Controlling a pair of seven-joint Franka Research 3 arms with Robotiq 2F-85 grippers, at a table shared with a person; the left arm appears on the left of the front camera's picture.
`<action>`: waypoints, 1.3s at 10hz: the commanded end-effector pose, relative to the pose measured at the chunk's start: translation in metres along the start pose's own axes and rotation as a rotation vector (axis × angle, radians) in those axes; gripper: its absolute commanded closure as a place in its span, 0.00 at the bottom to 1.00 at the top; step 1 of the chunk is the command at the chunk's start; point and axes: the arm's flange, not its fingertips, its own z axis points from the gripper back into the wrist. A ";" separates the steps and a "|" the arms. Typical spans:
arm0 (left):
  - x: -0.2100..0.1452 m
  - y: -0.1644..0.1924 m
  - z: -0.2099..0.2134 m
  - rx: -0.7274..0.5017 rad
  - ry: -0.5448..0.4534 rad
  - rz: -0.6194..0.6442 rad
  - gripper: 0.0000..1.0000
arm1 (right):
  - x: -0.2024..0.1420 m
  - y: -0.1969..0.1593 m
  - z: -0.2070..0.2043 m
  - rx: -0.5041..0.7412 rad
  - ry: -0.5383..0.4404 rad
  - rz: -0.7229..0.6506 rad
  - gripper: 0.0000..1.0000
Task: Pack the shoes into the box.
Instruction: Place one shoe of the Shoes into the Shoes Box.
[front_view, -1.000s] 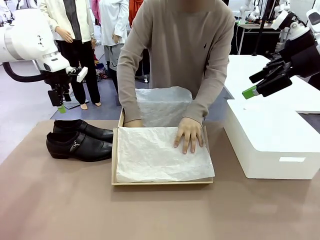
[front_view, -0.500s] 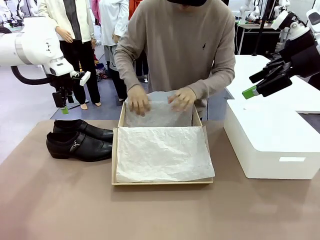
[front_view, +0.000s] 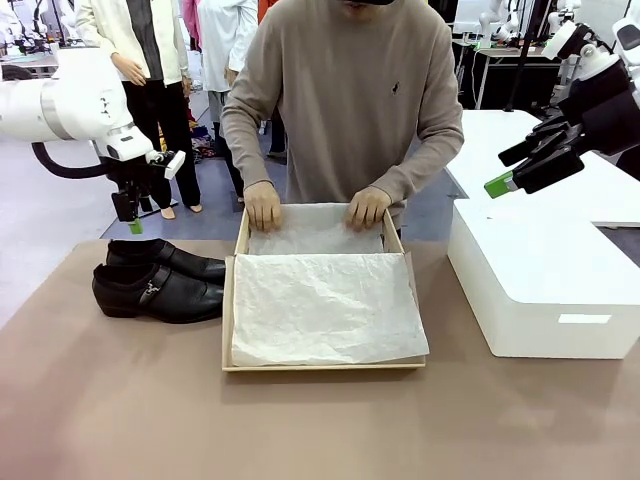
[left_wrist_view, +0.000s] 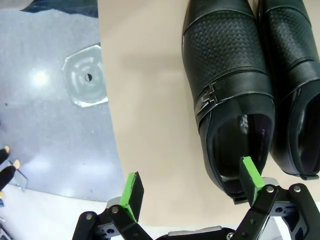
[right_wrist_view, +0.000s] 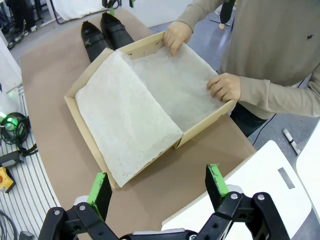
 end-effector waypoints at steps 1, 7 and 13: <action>0.000 0.006 -0.004 -0.004 0.019 0.003 0.00 | 0.001 0.000 0.000 0.009 -0.013 0.000 0.00; -0.002 0.014 -0.022 -0.039 0.029 0.016 0.00 | 0.001 0.000 0.000 0.009 -0.013 0.000 0.00; 0.000 0.016 -0.036 -0.092 0.031 0.015 0.00 | 0.001 0.000 0.000 0.009 -0.013 0.000 0.00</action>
